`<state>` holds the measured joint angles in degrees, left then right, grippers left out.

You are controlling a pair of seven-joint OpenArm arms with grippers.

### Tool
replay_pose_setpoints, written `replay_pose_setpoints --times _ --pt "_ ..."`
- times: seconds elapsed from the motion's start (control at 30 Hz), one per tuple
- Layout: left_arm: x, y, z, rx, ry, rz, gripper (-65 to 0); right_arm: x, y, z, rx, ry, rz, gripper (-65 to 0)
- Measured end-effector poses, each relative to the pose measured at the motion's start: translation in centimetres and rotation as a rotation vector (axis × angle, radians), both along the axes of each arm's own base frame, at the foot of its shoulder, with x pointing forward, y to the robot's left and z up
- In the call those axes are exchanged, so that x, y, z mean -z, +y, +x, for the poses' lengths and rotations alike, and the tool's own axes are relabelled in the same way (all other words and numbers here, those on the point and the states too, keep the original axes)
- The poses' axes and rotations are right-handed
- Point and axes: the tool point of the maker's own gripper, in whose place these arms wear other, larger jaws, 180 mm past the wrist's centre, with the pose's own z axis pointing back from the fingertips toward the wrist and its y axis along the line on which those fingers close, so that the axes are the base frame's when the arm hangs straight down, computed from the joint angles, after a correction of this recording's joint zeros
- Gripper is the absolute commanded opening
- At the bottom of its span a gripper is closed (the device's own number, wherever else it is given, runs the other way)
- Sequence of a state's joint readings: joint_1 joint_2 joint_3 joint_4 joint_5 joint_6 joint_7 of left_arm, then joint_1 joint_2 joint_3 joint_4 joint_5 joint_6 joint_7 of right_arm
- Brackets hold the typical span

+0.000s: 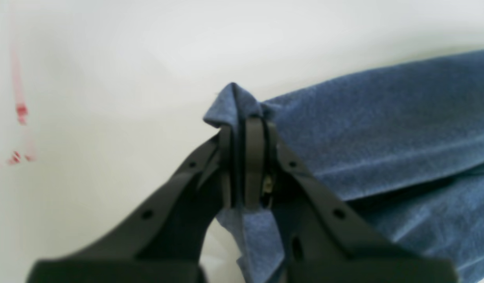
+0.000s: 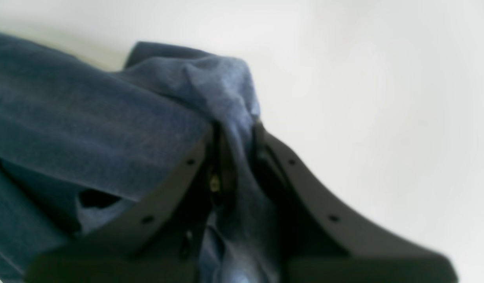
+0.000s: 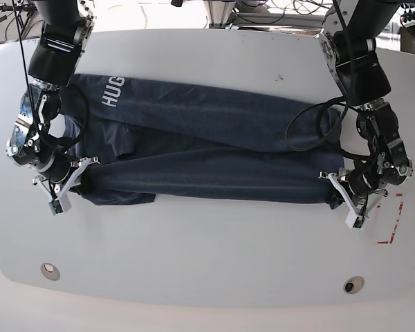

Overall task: Fold the T-shirt properly
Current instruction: 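Fold the hem toward the collar edge with both grippers, then drag the folded hem further over the shirt with both grippers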

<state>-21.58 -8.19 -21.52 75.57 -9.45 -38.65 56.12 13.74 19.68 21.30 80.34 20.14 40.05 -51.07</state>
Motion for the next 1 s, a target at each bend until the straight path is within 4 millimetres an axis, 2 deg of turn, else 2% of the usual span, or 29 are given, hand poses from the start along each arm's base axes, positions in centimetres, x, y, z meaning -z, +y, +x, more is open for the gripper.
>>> replay_pose_setpoints --times 0.1,0.23,0.33,0.5,0.63,0.8,1.0 --pt "0.1 -0.1 -0.5 0.025 0.02 0.025 -63.9 -0.3 0.2 -0.8 -0.014 -0.005 -0.029 -63.1" --pt "0.3 0.1 -1.1 0.025 0.043 0.043 -63.7 0.3 0.3 -2.2 -0.026 0.047 -0.07 -63.1" --pt "-0.4 0.2 -1.1 0.031 0.035 0.071 -63.7 0.1 0.8 -2.8 -0.031 0.055 -0.081 -63.1" --pt "-2.3 -1.2 -0.4 0.083 -0.019 0.118 -63.6 -1.2 0.7 -3.7 -0.01 0.017 -0.092 -63.1" --pt "-3.1 -1.9 -0.4 0.107 -0.05 0.139 -63.6 -1.1 0.6 -4.9 -0.01 0.04 -0.127 -63.1" --pt "-2.6 -2.2 -0.8 0.119 -0.04 0.14 -63.6 -1.0 1.1 -6.3 -0.022 0.064 -0.152 -63.1" --pt "-2.4 -1.6 -1.0 0.11 -0.029 0.155 -63.3 -0.5 1.5 -7.3 -0.032 0.079 -0.148 -63.1"
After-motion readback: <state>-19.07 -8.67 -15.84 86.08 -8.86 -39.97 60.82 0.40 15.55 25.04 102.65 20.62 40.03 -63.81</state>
